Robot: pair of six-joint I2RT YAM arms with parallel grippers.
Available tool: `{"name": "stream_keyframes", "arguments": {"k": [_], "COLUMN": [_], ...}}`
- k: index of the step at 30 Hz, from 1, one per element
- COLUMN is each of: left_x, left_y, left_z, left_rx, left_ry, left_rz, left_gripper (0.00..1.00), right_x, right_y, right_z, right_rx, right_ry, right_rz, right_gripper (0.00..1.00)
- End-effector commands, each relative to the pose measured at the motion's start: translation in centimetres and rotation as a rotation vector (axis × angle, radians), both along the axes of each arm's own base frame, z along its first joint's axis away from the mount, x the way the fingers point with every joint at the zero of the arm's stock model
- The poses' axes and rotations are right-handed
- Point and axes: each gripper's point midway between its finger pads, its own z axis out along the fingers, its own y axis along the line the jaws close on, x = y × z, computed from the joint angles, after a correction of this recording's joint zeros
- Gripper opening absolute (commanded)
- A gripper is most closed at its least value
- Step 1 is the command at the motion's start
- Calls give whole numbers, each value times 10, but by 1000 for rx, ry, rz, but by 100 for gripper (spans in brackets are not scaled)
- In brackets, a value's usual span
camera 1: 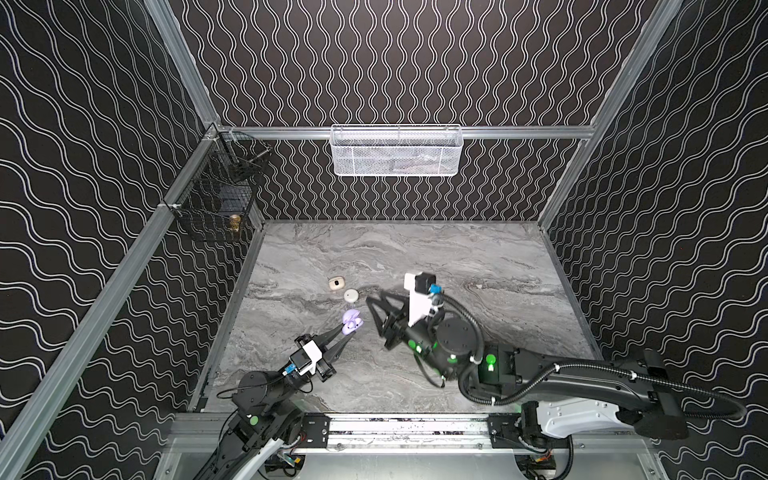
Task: Insert the wireless bluetooth earbuds into the charging case
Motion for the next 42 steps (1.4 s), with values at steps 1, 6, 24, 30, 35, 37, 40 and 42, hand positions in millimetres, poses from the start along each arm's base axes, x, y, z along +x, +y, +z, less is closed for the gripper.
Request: {"name": "stream_keyframes", "arguments": {"k": [1,6,24,30,35,37,40,42], "left_x": [-12,-17,-20,-18,-18,-19,-18,-17], "left_y": [-8,-16,-17,-18,-19,-19,-20,-20], "left_z": [6,7,7,5,5,5,5,5], "left_rx": [22,52,56,59,62,62,65,65], "left_ry": [-34,-25,-27,-19,-17,-17,-13,-10], "left_rz": [-79,-134,-151,-150,-157,-160,-161,-158], "left_gripper": [0,0,0,0,0,0,0,0], "right_x": [7,2,-59,-81,-87,-82,-74,-63], "right_y": [2,20,39,26,15,13,12,8], "right_z": [-36,-44,-36,-17,-12,-12,-14,-15], "right_rx": [-131,-233,-166,-84,-36,-34,-42,-52], "right_ry": [108,101,-17,-103,-143,-139,-132,-118], "right_rz": [109,263,636,696,696,664,617,546], "right_gripper": [42,46,49,49,48,48,48,48]}}
